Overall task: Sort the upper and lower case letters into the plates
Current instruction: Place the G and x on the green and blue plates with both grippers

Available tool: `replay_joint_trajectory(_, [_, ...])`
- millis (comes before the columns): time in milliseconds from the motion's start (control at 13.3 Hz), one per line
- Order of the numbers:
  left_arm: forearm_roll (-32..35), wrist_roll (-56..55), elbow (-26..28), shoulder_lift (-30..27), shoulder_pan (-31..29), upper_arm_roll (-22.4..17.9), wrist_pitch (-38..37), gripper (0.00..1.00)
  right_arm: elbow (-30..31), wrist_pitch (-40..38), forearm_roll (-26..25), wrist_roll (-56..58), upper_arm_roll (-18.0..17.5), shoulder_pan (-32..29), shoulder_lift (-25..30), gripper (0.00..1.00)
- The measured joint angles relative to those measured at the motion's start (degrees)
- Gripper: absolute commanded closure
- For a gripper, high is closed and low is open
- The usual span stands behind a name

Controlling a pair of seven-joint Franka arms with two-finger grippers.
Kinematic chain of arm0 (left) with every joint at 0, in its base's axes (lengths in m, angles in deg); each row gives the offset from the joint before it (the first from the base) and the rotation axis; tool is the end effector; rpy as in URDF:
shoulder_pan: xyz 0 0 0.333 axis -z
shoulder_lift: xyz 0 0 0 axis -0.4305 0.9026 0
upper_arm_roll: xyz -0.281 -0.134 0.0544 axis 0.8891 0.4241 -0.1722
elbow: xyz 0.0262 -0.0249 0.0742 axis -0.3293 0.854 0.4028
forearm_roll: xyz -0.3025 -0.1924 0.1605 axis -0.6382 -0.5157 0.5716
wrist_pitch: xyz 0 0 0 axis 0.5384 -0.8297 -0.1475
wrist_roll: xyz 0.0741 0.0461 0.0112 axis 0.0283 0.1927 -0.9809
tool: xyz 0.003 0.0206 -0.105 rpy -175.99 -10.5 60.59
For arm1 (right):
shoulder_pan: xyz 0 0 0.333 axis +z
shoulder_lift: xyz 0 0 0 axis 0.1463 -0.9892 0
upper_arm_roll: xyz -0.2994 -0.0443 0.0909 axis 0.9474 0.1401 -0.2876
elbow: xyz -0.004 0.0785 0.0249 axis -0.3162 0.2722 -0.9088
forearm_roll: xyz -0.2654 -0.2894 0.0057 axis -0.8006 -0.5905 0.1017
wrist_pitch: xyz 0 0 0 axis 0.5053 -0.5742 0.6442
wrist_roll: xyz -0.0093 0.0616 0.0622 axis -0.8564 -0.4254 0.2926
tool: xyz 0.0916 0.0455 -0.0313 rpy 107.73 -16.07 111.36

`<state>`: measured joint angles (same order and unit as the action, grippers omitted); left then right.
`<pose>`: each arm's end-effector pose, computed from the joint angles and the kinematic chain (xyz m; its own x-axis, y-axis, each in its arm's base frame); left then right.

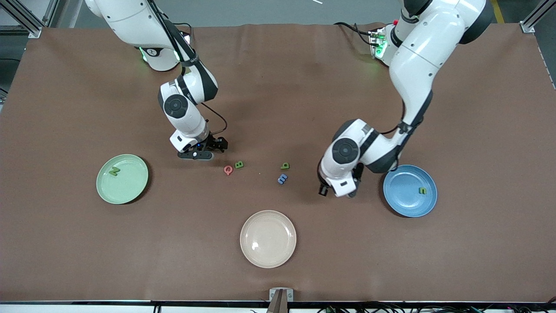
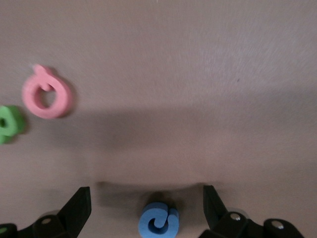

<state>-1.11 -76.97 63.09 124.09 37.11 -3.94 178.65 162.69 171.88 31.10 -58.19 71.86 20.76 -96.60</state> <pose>0.6118 -0.3322 0.2031 0.3920 0.9199 -0.0086 0.9199 -0.3920 -0.0059 0.4555 0.2472 0.1649 0.9982 -0.0599 -0.0101 -0.0602 -0.9976 -0.0356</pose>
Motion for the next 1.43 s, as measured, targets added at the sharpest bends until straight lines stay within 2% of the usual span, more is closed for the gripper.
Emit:
replay_joint_trajectory(300, [0.0, 14.2, -0.1, -7.1, -7.1, 0.0, -10.1, 1.0, 0.2, -2.5, 0.0, -1.1, 0.1, 0.1, 0.4, 0.08])
replay_joint_trajectory(525, [0.0, 26.7, 4.7, -12.7, -14.9, 0.9, -12.6, 0.97, 0.2, -4.9, 0.0, -1.3, 0.1, 0.3, 1.1, 0.39])
replay_joint_trajectory(750, [0.0, 36.2, 10.9, -14.2, -24.5, 3.2, -11.7, 0.9, 0.4, -6.0, 0.0, -1.3, 0.1, 0.4, 2.1, 0.68])
replay_joint_trajectory(825, [0.0, 38.0, 13.2, -14.1, -27.2, 4.1, -9.9, 0.76, 0.5, -6.0, 0.0, -1.4, 0.1, 0.4, 2.3, 0.75])
replay_joint_trajectory(900, [0.0, 38.7, 15.3, -13.8, -29.1, 4.6, -7.6, 0.54, 0.5, -6.0, 0.0, -1.4, 0.1, 0.5, 2.5, 0.8])
replay_joint_trajectory(975, [0.0, 39.0, 16.8, -13.4, -30.3, 4.9, -6.0, 0.37, 0.5, -6.0, 0.0, -1.4, 0.1, 0.5, 2.6, 0.84])
replay_joint_trajectory(1050, [0.0, 39.0, 17.5, -12.8, -30.7, 5.0, -5.1, 0.15, 0.6, -6.0, 0.0, -1.4, 0.1, 0.5, 2.6, 0.87])
replay_joint_trajectory(1125, [0.0, 39.0, 17.5, -12.1, -30.7, 5.2, -4.8, 0.01, 0.6, -6.0, 0.0, -1.4, 0.1, 0.5, 2.6, 0.88])
replay_joint_trajectory(1275, [0.0, 39.0, 17.4, -11.8, -30.5, 5.9, -4.6, 0.01, 0.6, -6.2, 0.0, -1.4, 0.4, 0.5, 3.0, 0.88])
replay_joint_trajectory(1425, [0.0, 38.8, 17.1, -11.9, -30.6, 8.8, -4.6, 0.01, 0.4, -9.1, 0.0, -1.4, 1.2, 0.1, 5.3, 0.88])
